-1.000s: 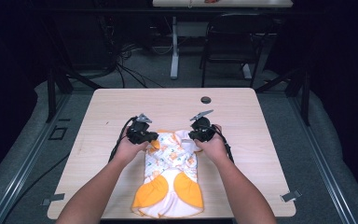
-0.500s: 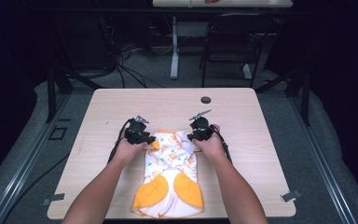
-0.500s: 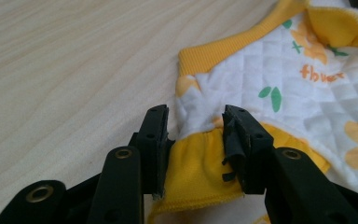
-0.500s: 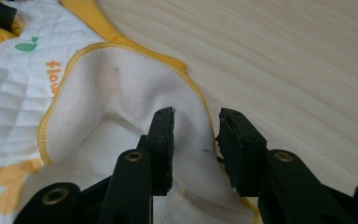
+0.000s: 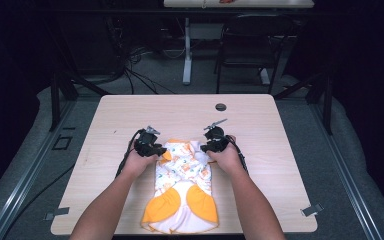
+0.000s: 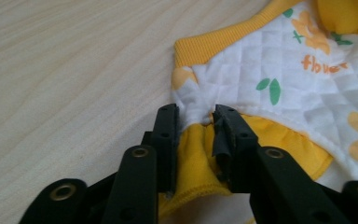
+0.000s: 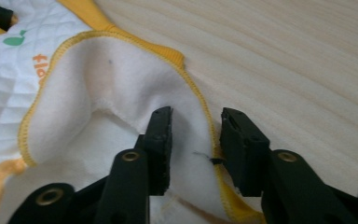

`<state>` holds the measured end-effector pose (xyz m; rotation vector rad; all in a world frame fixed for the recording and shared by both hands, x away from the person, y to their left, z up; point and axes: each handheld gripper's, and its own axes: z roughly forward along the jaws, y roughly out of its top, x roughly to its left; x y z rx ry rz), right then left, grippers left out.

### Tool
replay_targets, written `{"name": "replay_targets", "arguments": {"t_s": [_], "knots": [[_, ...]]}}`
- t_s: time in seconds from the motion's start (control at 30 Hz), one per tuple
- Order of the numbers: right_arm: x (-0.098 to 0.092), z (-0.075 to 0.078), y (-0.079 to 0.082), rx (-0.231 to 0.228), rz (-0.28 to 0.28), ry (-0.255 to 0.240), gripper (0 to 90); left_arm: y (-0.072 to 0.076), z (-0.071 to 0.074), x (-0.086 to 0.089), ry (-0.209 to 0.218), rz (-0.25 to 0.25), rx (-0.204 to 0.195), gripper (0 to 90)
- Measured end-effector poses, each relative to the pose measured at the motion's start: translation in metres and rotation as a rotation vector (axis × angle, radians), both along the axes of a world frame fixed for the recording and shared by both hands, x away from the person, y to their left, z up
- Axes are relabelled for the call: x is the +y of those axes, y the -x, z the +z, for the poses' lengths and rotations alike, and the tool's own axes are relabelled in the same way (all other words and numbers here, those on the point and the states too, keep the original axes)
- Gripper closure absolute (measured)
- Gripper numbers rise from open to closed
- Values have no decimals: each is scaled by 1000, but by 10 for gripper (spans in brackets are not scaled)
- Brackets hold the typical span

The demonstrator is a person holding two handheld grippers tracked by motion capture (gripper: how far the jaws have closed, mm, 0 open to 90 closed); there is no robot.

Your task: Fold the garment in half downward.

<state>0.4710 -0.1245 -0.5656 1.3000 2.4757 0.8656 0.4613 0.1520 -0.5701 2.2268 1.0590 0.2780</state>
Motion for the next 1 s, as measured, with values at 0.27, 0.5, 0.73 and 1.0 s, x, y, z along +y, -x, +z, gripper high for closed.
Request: {"name": "replay_targets", "arguments": {"t_s": [0.27, 0.5, 0.73, 1.0], "knots": [[4, 0, 4, 12, 18, -29, 857, 0, 0, 0, 29, 9, 26, 828], [7, 6, 8, -9, 46, 21, 872, 2, 6, -1, 26, 14, 30, 847], [3, 22, 13, -66, 70, -14, 873, 5, 23, 8, 57, 15, 3, 848], [1, 49, 23, -136, 97, -29, 874, 10, 43, 11, 63, 4, -44, 849]]}}
